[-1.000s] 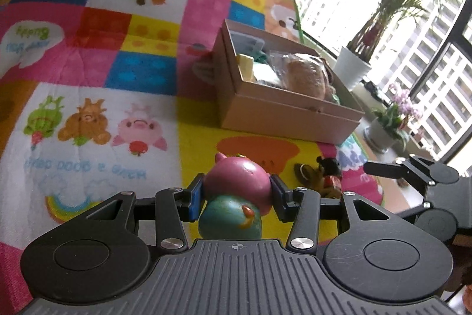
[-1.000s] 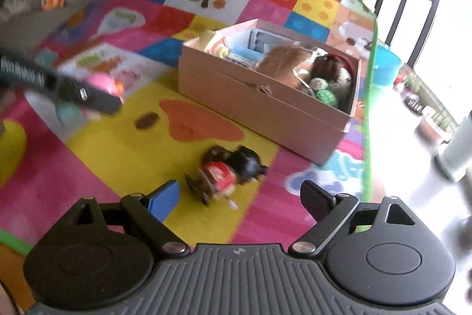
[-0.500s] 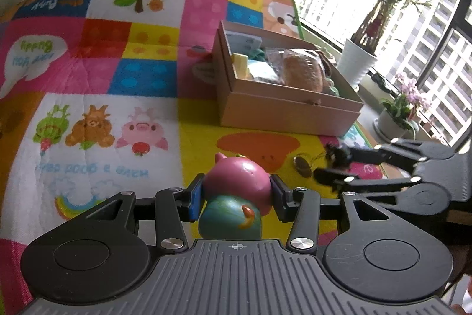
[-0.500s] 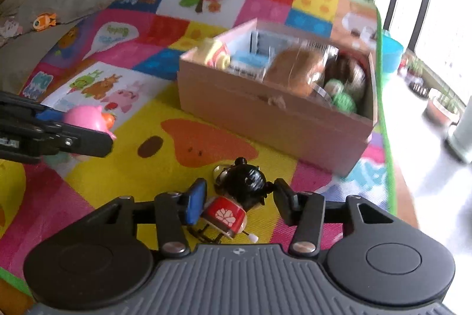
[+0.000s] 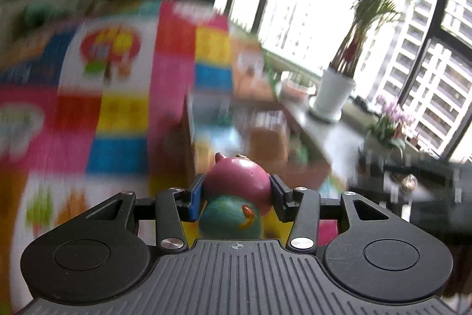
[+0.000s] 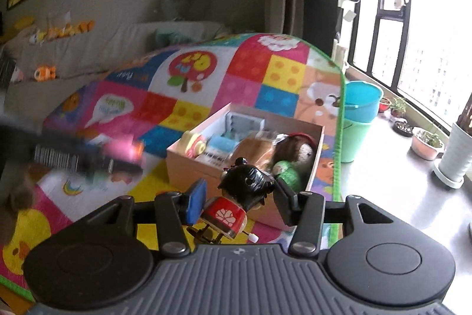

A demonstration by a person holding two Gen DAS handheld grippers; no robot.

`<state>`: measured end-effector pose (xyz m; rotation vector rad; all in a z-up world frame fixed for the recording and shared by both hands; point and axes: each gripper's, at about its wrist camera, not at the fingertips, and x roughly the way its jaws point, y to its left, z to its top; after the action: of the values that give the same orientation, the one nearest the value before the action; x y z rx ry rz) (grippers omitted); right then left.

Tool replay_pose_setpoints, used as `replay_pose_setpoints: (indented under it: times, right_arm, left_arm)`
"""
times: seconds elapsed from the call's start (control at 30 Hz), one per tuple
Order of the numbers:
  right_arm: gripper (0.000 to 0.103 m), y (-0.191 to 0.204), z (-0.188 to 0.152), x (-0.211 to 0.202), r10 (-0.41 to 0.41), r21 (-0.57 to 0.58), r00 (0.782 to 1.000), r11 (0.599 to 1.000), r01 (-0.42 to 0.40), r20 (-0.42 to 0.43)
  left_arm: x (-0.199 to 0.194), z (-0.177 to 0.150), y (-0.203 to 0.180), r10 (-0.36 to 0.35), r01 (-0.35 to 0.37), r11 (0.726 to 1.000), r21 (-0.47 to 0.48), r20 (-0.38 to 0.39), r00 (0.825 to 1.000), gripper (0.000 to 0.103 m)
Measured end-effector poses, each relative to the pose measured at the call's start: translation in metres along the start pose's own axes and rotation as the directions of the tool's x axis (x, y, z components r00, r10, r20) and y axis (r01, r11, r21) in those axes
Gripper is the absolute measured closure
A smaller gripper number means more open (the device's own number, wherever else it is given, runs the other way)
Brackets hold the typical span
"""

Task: Organize objects
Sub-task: 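Lift the bird toy and figurine and carry both toward the pink box, then release the bird toy and figurine into the pink box with both tools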

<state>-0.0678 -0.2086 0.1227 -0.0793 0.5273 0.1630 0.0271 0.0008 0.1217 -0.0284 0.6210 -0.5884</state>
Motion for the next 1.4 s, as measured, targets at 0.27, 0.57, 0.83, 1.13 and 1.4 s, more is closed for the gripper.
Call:
replay_pose_setpoints:
  times: [0.27, 0.57, 0.83, 1.13, 1.4]
  right_arm:
    - [0.053, -0.021, -0.007, 0.008, -0.034, 0.08, 0.999, 0.996, 0.034, 0.001]
    - [0.053, -0.04, -0.009, 0.02, -0.07, 0.106, 0.997, 0.992, 0.072, -0.019]
    - [0.053, -0.037, -0.007, 0.04, -0.054, 0.136, 0.997, 0.989, 0.06, -0.047]
    - [0.053, -0.037, 0.052, 0.029, -0.085, 0.08, 0.991, 0.994, 0.077, 0.102]
    - [0.033, -0.074, 0.135, 0.1, -0.036, 0.191, 0.993, 0.982, 0.014, 0.11]
  left_arm:
    - [0.104, 0.071, 0.002, -0.038, 0.043, 0.997, -0.06, 0.084, 0.996, 0.051]
    - [0.146, 0.047, 0.005, -0.054, 0.056, 0.997, 0.047, -0.043, 0.998, 0.049]
    - [0.16, 0.044, 0.0, 0.067, -0.051, 0.991, 0.125, -0.122, 0.99, 0.048]
    - [0.102, 0.088, 0.056, -0.187, 0.214, 0.948, -0.235, 0.131, 0.973, 0.052]
    - [0.069, 0.075, 0.068, -0.074, 0.08, 0.977, -0.195, 0.041, 0.996, 0.052]
